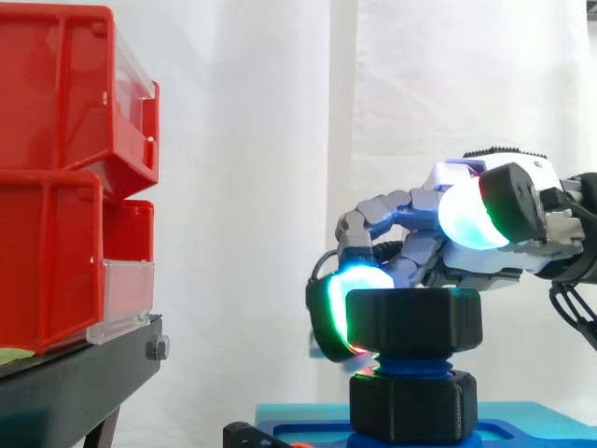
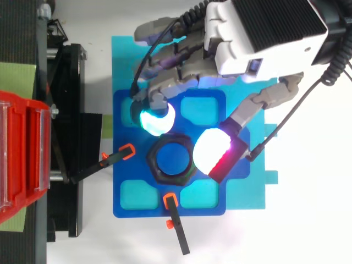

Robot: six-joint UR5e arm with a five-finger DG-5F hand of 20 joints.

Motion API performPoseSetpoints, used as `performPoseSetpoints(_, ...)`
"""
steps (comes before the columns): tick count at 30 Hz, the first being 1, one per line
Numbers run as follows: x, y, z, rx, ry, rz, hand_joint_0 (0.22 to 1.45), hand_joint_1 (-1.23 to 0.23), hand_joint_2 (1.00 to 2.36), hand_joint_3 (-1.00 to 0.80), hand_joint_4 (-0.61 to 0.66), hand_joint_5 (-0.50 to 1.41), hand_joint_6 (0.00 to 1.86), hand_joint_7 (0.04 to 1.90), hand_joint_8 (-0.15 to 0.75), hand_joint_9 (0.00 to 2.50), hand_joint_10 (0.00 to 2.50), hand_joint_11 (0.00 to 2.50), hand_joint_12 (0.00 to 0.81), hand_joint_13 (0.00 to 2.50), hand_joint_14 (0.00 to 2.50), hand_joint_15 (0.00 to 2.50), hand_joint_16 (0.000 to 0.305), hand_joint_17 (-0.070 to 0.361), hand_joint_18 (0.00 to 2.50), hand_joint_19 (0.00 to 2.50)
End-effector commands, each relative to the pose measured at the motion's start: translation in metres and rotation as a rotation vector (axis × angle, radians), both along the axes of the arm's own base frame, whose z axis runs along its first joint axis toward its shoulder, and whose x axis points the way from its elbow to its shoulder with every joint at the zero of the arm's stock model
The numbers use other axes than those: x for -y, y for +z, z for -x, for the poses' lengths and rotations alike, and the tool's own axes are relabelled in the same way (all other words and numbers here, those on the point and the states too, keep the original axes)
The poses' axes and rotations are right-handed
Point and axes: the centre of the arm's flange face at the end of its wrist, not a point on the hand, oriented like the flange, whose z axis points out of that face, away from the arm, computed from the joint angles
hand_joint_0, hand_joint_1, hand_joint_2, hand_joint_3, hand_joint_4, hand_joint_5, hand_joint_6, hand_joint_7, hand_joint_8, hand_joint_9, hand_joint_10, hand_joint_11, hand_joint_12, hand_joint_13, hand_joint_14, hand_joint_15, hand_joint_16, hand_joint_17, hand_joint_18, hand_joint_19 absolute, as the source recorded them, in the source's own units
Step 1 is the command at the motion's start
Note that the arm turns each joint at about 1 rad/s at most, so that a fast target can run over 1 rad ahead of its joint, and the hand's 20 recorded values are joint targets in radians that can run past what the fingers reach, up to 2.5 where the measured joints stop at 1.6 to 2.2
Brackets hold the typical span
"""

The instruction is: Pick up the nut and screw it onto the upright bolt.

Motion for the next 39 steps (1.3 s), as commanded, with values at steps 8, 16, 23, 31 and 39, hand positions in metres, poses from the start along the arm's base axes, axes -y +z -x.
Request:
performPoseSetpoints(8, 0.013, 0.001, 0.002, 0.011, -0.01, 0.002, 0.51, -0.35, 1.0, -0.5, 0.06, -0.03, 0.83, 1.22, 0.274, 1.58, 0.01, 0.18, 0.197, 1.21, 0.0, 0.11, 0.009, 0.019, 0.81, 0.0)
performPoseSetpoints(16, 0.015, 0.004, 0.002, 0.024, -0.005, 0.002, 0.51, -0.35, 1.0, -0.5, 0.06, -0.01, 0.71, 1.34, 0.287, 1.74, 0.01, 0.38, 0.205, 1.3, 0.01, 0.14, 0.011, 0.024, 0.85, 0.05)
performPoseSetpoints(23, 0.014, 0.006, -0.002, 0.058, -0.004, 0.005, 0.47, -0.33, 1.0, -0.5, 0.2, -0.15, 0.5, 0.95, 0.25, 1.02, 0.0, 0.0, 0.267, 0.74, 0.0, 0.0, 0.026, 0.059, 0.42, 0.0)
performPoseSetpoints(31, 0.013, 0.011, -0.005, 0.094, -0.001, 0.002, 0.46, -0.31, 1.0, -0.5, 0.1, -0.21, 0.5, 0.64, 0.211, 0.6, 0.0, 0.0, 0.278, 0.46, 0.0, 0.0, 0.032, 0.072, 0.11, 0.0)
performPoseSetpoints(39, 0.001, 0.008, -0.006, 0.069, 0.006, 0.0, 0.45, -0.3, 1.0, -0.5, 0.06, -0.23, 0.5, 0.58, 0.194, 0.41, 0.0, 0.0, 0.297, 0.33, 0.0, 0.0, 0.034, 0.077, 0.0, 0.0)
